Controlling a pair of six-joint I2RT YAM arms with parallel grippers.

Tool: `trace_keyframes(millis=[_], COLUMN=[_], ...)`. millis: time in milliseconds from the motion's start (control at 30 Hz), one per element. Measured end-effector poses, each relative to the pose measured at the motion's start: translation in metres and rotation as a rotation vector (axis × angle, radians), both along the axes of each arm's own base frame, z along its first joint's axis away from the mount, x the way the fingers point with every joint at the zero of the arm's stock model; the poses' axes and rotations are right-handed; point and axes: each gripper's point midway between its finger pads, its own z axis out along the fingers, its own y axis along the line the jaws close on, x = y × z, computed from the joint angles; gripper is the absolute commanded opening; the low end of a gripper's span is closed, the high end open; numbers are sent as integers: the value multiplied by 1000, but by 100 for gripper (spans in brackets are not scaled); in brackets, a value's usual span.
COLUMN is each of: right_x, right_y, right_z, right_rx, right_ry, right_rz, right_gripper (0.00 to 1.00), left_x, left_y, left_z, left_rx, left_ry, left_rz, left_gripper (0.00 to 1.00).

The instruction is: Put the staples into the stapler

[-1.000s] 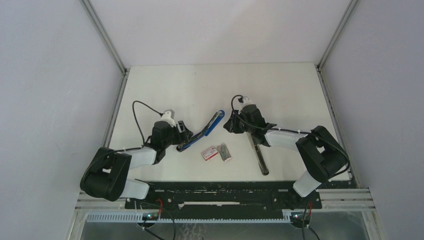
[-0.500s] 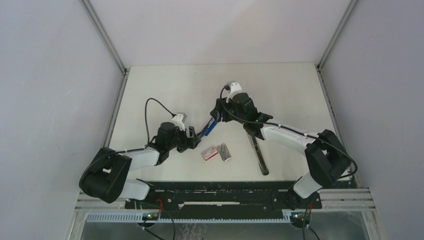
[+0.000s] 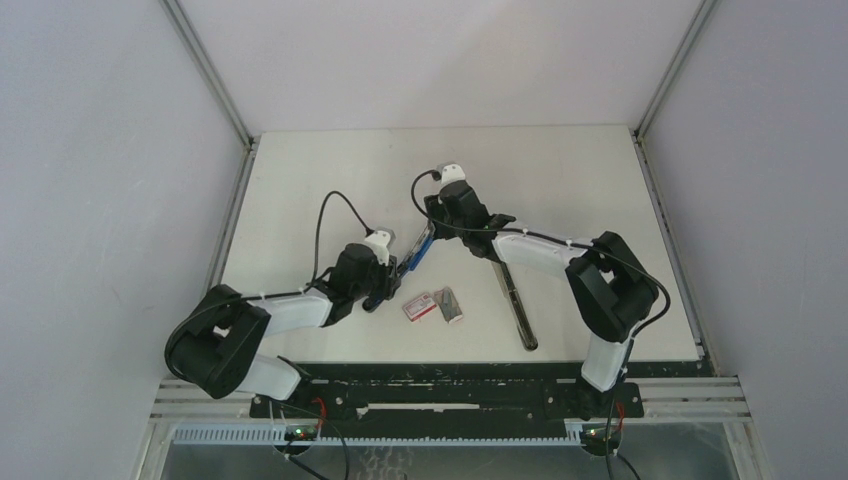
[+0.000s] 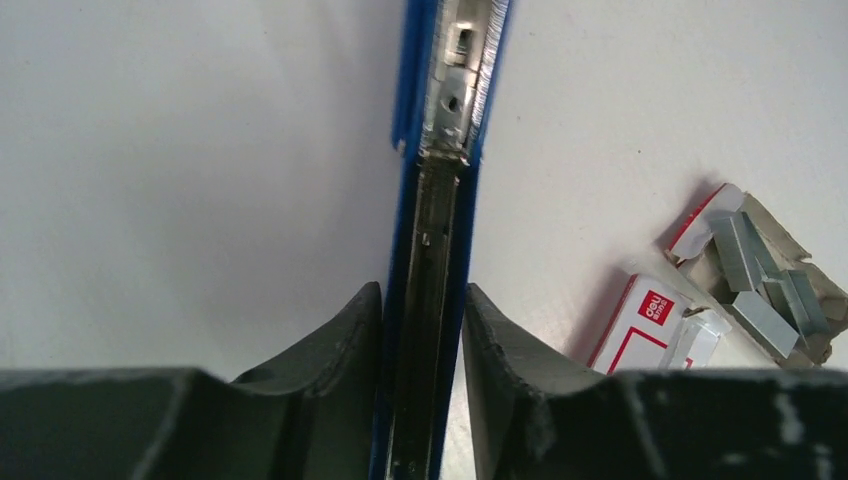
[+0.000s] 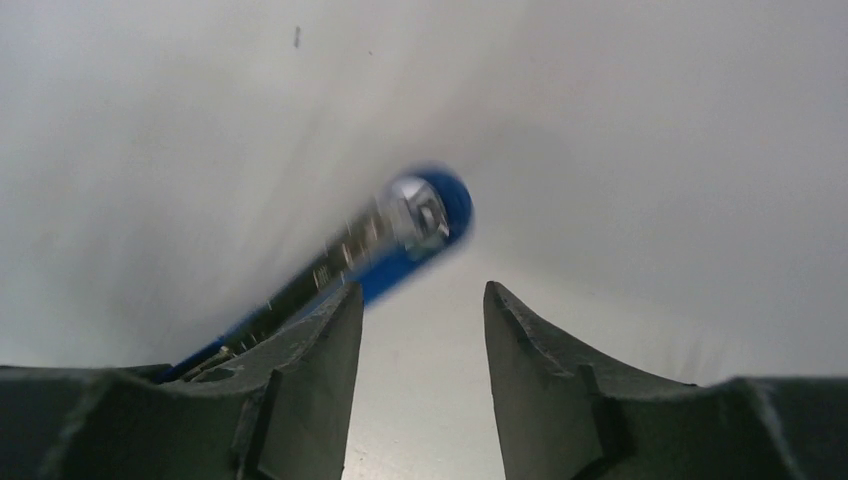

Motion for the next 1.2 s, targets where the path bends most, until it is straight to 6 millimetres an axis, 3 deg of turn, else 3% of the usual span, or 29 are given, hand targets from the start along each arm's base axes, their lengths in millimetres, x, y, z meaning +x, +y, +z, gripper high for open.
trace_keyframes(millis=[267,333,400,500,567,733,867,933,1033,1100,1200], right_x=[8,10,10,9,3,-30,-66,-87,-114,-127,-136], right_y=[-24,-28,-29,-28,-29,-28,-19,-15,-15,-20,-22], right_z=[-41,-48,-49,-45,-38,3,22,17,-5,-22,-37], right_rx=[-43,-32,-10,29,52,120,165,176,158,131,111], right_ry=[103,132,154,175,187,189,206,244,322,372,415], right_rz=[-46,-47,-40,-21,-8,17,20,17,-18,-55,-99], right_gripper=[42,42,44,48,49,48,46,44,43,42,39], left_x=[4,4,4,4,3,-3,3,9,13,11,7], left_y=[2,2,2,2,2,0,1,7,17,29,41], left_z=[-2,-2,-2,-2,0,18,63,93,122,125,109], left_rx=[49,51,52,54,51,13,-65,-114,-171,-183,-155], left_ry=[-16,-17,-18,-17,-18,-28,-132,-216,-323,-364,-361], left_rz=[11,11,11,8,1,-4,43,96,166,215,253], left_gripper=[30,33,40,66,77,84,85,86,88,89,89])
